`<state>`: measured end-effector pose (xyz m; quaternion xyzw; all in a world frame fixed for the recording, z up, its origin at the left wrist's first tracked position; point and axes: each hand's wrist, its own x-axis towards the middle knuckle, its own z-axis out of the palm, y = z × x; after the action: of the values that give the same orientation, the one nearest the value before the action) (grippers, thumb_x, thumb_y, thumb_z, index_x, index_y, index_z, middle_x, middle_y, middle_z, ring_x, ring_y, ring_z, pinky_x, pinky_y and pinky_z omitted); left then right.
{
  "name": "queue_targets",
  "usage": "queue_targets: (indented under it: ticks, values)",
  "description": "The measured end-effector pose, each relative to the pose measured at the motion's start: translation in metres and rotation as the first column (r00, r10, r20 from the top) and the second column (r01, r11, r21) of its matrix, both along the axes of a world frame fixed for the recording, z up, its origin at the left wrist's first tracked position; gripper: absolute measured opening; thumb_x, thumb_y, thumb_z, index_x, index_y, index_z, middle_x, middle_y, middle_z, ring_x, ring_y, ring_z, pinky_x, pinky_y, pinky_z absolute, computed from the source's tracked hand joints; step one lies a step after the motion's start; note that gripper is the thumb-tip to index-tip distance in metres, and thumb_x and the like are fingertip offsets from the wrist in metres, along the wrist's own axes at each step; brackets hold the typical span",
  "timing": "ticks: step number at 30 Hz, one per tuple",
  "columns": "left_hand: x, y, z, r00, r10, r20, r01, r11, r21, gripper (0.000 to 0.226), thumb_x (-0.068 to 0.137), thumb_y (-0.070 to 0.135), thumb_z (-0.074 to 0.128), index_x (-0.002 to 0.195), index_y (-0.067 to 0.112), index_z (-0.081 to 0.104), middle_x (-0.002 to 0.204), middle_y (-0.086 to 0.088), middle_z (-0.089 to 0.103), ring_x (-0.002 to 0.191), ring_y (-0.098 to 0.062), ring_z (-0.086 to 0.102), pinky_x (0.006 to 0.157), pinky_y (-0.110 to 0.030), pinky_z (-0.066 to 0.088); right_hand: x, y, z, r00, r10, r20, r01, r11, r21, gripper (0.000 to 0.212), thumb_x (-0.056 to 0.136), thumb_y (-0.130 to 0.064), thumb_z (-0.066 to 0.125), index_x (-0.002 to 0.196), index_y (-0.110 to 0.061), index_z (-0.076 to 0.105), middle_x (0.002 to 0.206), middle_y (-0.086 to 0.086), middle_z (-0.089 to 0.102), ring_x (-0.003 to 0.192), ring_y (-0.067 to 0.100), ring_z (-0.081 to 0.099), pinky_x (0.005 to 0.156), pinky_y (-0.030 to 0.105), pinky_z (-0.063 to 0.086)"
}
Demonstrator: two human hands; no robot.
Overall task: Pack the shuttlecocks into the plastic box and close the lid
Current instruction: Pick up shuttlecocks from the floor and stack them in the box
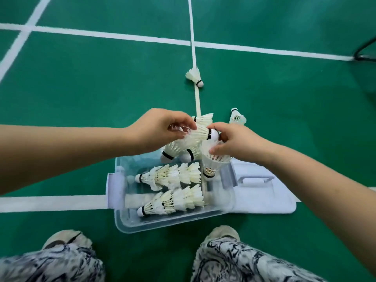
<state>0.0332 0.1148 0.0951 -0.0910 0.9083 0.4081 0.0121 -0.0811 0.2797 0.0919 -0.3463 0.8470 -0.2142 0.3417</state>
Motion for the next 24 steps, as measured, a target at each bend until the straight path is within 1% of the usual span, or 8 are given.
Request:
queue_targets:
  ticks: [3,7,10,12,14,18,21,24]
  values:
    - [0.005,-0.004,-0.005,0.999,0.006,0.042,-0.008,0.999,0.045,0.035,0.082,0.009,0.063,0.100,0.039,0.058,0.085,0.019,0.062,0.079,-0.005,0.060,0.072,-0.001,0.040,0.001,-0.002,-0.014,0.990,-0.058,0.126,0.063,0.997,-0.038,0.038,0.077,-0.012,0.072,0.110,-0.029,0.061,0.073,-0.005,0.061,0.065,0.007,0.053,0.068,0.022,0.047]
    - [0.021,-0.017,-0.012,0.997,0.036,0.067,-0.040,0.997,0.060,0.051,0.080,0.006,0.064,0.096,0.052,0.048,0.084,0.018,0.065,0.078,-0.013,0.057,0.076,-0.014,0.045,0.000,-0.005,-0.029,0.979,-0.076,0.190,0.087,0.995,-0.053,0.039,0.078,-0.010,0.072,0.114,-0.024,0.064,0.060,-0.011,0.047,0.056,0.003,0.044,0.049,0.005,0.035]
    - [0.036,-0.034,-0.021,0.990,0.110,0.086,-0.114,0.992,0.045,0.059,0.079,0.005,0.065,0.086,0.061,0.048,0.082,0.024,0.063,0.075,-0.005,0.056,0.070,-0.007,0.043,-0.006,-0.005,-0.032,0.978,-0.082,0.190,0.094,0.994,-0.052,0.042,0.079,-0.011,0.072,0.117,-0.026,0.062,0.060,-0.011,0.043,0.053,0.003,0.041,0.044,0.003,0.031]
    - [0.043,-0.041,-0.034,0.974,0.191,0.124,-0.198,0.979,0.042,0.053,0.079,0.005,0.064,0.080,0.056,0.050,0.080,0.025,0.063,0.072,-0.002,0.057,0.070,-0.009,0.043,-0.012,-0.005,-0.033,0.973,-0.101,0.209,0.116,0.991,-0.061,0.040,0.079,-0.010,0.071,0.113,-0.029,0.062,0.060,-0.011,0.045,0.052,0.001,0.042,0.045,0.002,0.032]
    - [0.048,-0.037,-0.048,0.944,0.272,0.186,-0.282,0.959,0.032,0.037,0.079,0.005,0.065,0.076,0.040,0.053,0.073,0.011,0.065,0.070,-0.007,0.057,0.070,-0.010,0.042,-0.016,-0.005,-0.036,0.968,-0.106,0.225,0.125,0.990,-0.069,0.037,0.080,-0.008,0.070,0.111,-0.025,0.064,0.062,-0.010,0.049,0.051,-0.001,0.045,0.050,0.005,0.036]
    - [0.052,-0.009,-0.073,0.897,0.301,0.325,-0.357,0.925,0.129,0.032,0.080,0.001,0.063,0.069,0.029,0.052,0.074,0.011,0.061,0.067,0.003,0.056,0.067,-0.009,0.043,-0.019,-0.009,-0.040,0.963,-0.094,0.253,0.119,0.989,-0.085,0.029,0.080,-0.006,0.069,0.107,-0.017,0.067,0.079,0.006,0.061,0.071,0.011,0.050,0.071,0.024,0.042]
    - [0.047,0.016,-0.099,0.830,0.343,0.440,-0.491,0.824,0.284,0.030,0.082,-0.004,0.058,0.069,0.023,0.054,0.072,0.005,0.058,0.067,-0.009,0.054,0.063,-0.013,0.046,-0.021,-0.012,-0.042,0.961,-0.068,0.269,0.101,0.989,-0.111,0.027,0.079,-0.004,0.067,0.105,-0.009,0.066,0.090,0.021,0.066,0.077,0.015,0.052,0.076,0.030,0.043]
    - [0.038,0.040,-0.121,0.749,0.396,0.531,-0.645,0.619,0.449,0.028,0.083,-0.008,0.053,0.071,0.017,0.054,0.072,-0.002,0.054,0.066,-0.017,0.051,0.066,-0.024,0.050,-0.022,-0.012,-0.043,0.964,-0.063,0.259,0.098,0.988,-0.123,0.026,0.080,-0.004,0.065,0.106,-0.006,0.065,0.095,0.026,0.065,0.077,0.015,0.050,0.075,0.030,0.041]
